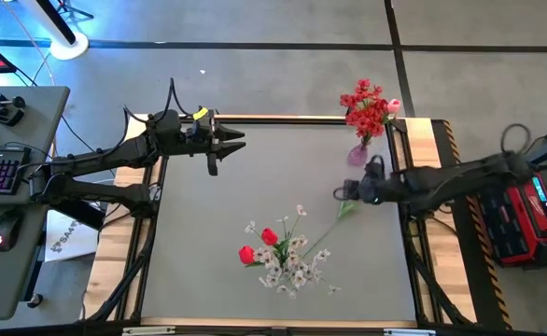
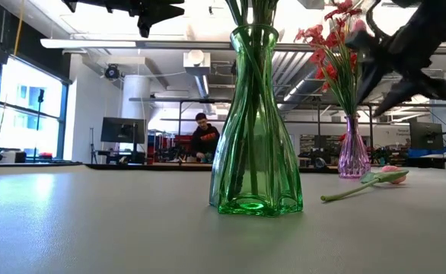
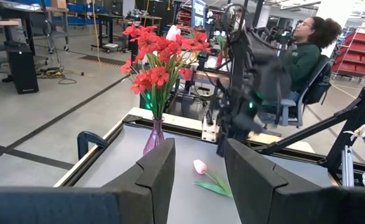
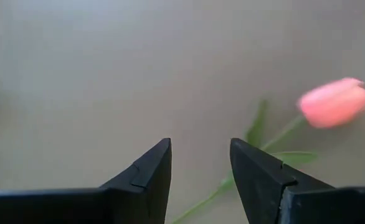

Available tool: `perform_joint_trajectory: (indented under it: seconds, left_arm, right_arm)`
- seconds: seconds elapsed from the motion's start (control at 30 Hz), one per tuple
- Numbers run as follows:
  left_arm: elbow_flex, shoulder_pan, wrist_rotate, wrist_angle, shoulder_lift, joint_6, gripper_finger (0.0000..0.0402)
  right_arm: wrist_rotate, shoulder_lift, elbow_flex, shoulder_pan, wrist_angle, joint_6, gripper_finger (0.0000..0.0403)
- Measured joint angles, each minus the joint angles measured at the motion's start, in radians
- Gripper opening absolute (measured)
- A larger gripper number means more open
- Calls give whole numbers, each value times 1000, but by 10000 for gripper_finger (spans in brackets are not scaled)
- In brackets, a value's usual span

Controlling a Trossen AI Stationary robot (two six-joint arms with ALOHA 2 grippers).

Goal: Sort flowers into vase by color
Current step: Put the pink flower into the violet vase

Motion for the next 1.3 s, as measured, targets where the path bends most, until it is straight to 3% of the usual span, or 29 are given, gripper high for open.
perform_joint_trajectory:
  seconds: [0.1, 0.2, 0.33, 0.57, 0.97, 1.2, 1.3]
  left_arm:
    - [0, 0, 0, 0, 0, 0, 129]
    - [0, 0, 0, 0, 0, 0, 129]
    - [0, 0, 0, 0, 0, 0, 129]
    - [0, 0, 0, 0, 0, 0, 129]
    - [0, 0, 0, 0, 0, 0, 129]
    - [0, 0, 0, 0, 0, 0, 129]
    - [0, 0, 0, 0, 0, 0, 129]
  right_arm:
    - [44, 102, 0, 58, -47, 192, 135]
    - [-32, 191, 0, 90, -27, 335, 121]
    - [-137, 288, 0, 125, 89, 402, 113]
    - [-130, 432, 0, 146, 159, 533, 112]
    - [-92, 590, 4, 147, 260, 614, 104]
    - [-41, 584, 1, 147, 255, 617, 17]
    - [-5, 580, -1, 145, 245, 617, 10]
